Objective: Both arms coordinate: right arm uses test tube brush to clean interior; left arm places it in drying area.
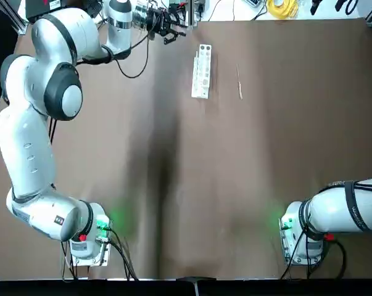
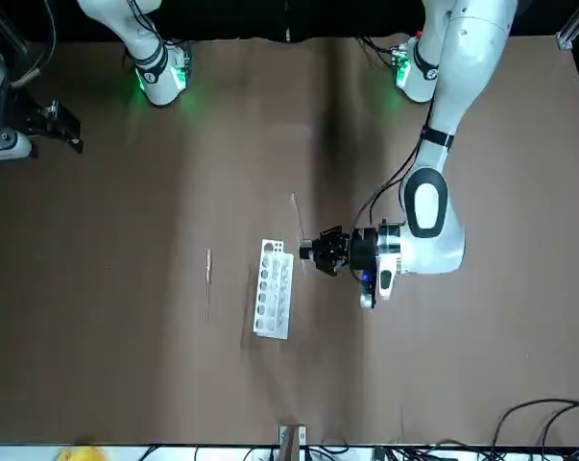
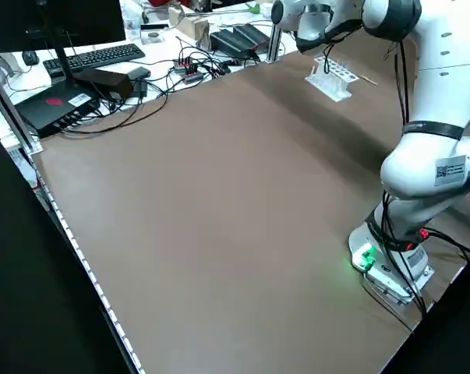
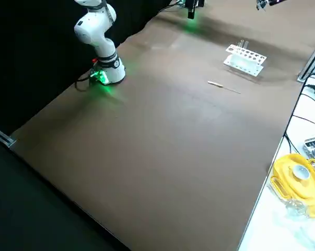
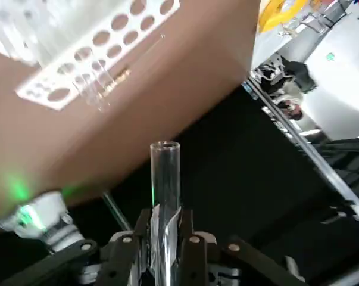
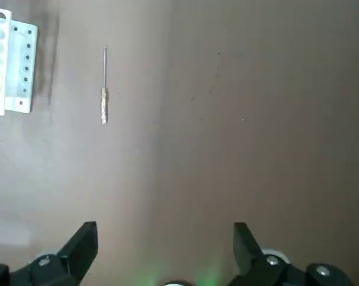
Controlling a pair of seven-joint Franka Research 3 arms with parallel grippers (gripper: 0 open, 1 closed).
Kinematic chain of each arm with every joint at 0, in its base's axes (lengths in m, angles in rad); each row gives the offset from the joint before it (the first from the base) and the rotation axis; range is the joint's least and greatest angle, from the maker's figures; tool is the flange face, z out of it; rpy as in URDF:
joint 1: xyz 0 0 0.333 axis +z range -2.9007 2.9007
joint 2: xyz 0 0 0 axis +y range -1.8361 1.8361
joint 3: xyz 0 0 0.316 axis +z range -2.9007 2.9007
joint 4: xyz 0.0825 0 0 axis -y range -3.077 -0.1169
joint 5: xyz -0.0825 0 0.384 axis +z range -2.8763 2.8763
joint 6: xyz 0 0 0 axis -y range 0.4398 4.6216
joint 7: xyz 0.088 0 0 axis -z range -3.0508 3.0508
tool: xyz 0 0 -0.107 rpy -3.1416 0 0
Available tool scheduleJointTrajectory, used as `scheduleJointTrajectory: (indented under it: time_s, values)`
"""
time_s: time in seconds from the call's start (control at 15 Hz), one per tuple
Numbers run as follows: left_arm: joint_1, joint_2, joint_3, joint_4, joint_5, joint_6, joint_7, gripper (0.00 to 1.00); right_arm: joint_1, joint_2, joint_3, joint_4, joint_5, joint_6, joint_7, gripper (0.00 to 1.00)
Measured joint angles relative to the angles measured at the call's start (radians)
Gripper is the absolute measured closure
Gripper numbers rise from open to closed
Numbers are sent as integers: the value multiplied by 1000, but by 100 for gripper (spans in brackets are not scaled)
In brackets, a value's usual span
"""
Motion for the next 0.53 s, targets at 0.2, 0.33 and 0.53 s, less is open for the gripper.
scheduleJointTrajectory:
  time_s: [0.2,0.33,0.53]
  values:
    - [19,4,0,-7,-118,-21,-90,77,0,0,0,0,0,0,0,0]
    - [23,17,0,-9,-145,-22,-118,77,0,0,0,0,0,0,0,0]
    - [23,46,0,-11,-204,-22,-128,77,0,0,2,0,0,-1,0,0]
